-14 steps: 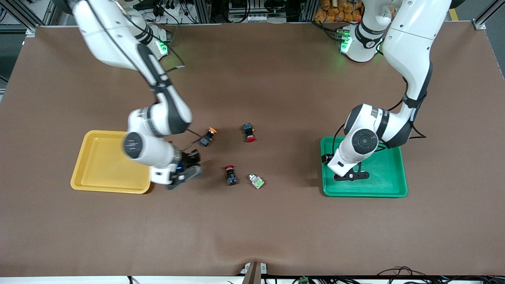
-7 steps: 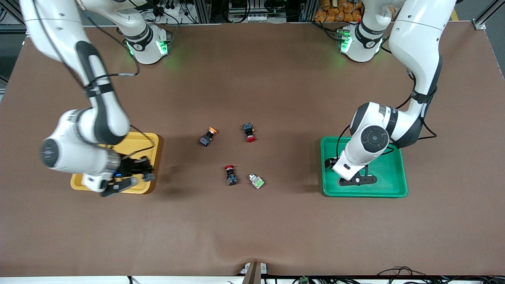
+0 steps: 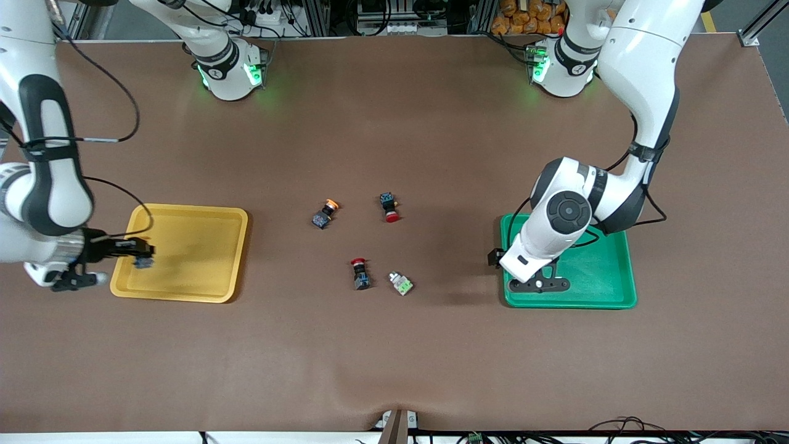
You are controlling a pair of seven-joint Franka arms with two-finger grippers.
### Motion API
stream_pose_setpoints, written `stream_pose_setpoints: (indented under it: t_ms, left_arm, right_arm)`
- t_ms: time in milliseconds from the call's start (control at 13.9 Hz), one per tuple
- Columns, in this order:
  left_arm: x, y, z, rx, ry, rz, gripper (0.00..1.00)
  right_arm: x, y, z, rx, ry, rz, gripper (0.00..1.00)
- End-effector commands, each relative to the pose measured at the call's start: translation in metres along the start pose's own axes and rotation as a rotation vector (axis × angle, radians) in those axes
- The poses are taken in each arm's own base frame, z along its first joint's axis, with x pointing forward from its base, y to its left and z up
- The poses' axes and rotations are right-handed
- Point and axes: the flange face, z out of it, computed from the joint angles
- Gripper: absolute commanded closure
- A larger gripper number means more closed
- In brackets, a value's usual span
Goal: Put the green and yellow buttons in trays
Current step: 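Release the white button in the green tray while the right gripper carries blue button, then open the right gripper over the yellow tray while the left gripper reaches green button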
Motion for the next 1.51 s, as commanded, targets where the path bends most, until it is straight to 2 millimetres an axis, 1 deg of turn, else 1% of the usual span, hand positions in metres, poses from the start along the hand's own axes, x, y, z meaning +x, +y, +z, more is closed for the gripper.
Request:
stream_pose_setpoints:
  t_ms: [0,72,215,287,359,430,502,574,645,717,789,861,932,1004,1147,1434]
  left_arm:
    - [0.013,0.020,0.002,-0.047,-0.004,-0.027,0.00]
    - [0.010,0.030,0.003,-0.060,-0.008,-0.039,0.00]
    - [0.001,0.055,0.003,-0.063,-0.009,-0.091,0.00]
    - [-0.001,0.064,0.001,-0.066,-0.004,-0.111,0.00]
    - [0.001,0.065,-0.002,-0.072,0.000,-0.121,0.00]
    - [0.002,0.067,-0.002,-0.077,0.004,-0.137,0.00]
    - [0.002,0.077,-0.004,-0.090,0.015,-0.156,0.00]
    - [0.000,0.092,-0.004,-0.111,0.028,-0.183,0.00]
    - [-0.001,0.106,-0.004,-0.137,0.054,-0.206,0.00]
    - [0.000,0.115,0.003,-0.161,0.075,-0.228,0.00]
    - [0.001,0.125,0.012,-0.193,0.103,-0.251,0.00]
    - [-0.002,0.137,0.021,-0.222,0.128,-0.267,0.00]
    - [-0.003,0.142,0.029,-0.243,0.145,-0.286,0.00]
    - [-0.001,0.143,0.033,-0.262,0.163,-0.296,0.00]
    - [-0.001,0.154,0.036,-0.293,0.188,-0.291,0.00]
    - [-0.006,0.172,0.052,-0.350,0.238,-0.277,0.00]
  right_arm:
    - [-0.003,0.008,0.009,-0.024,-0.029,-0.004,0.90]
    - [-0.002,0.009,0.009,-0.017,-0.023,0.016,0.90]
    - [0.000,0.006,0.008,-0.023,-0.024,0.173,0.90]
    - [0.001,0.003,0.008,-0.031,-0.025,0.216,0.90]
    - [0.002,0.002,0.009,-0.036,-0.027,0.221,0.90]
    - [0.003,0.004,0.015,-0.036,-0.035,0.223,0.87]
    - [0.004,0.011,0.020,-0.037,-0.042,0.228,0.82]
    - [0.004,0.021,0.027,-0.056,-0.057,0.222,0.73]
    - [0.005,0.030,0.032,-0.080,-0.071,0.217,0.71]
    - [0.007,0.031,0.032,-0.091,-0.073,0.208,0.70]
    - [0.007,0.031,0.032,-0.092,-0.075,0.210,0.60]
    - [0.008,0.031,0.031,-0.092,-0.071,0.209,0.47]
    - [0.008,0.031,0.031,-0.092,-0.071,0.209,0.20]
    - [0.007,0.031,0.031,-0.091,-0.073,0.208,0.00]
    - [0.008,0.031,0.030,-0.091,-0.073,0.208,0.00]
    - [0.008,0.030,0.030,-0.091,-0.075,0.205,0.00]
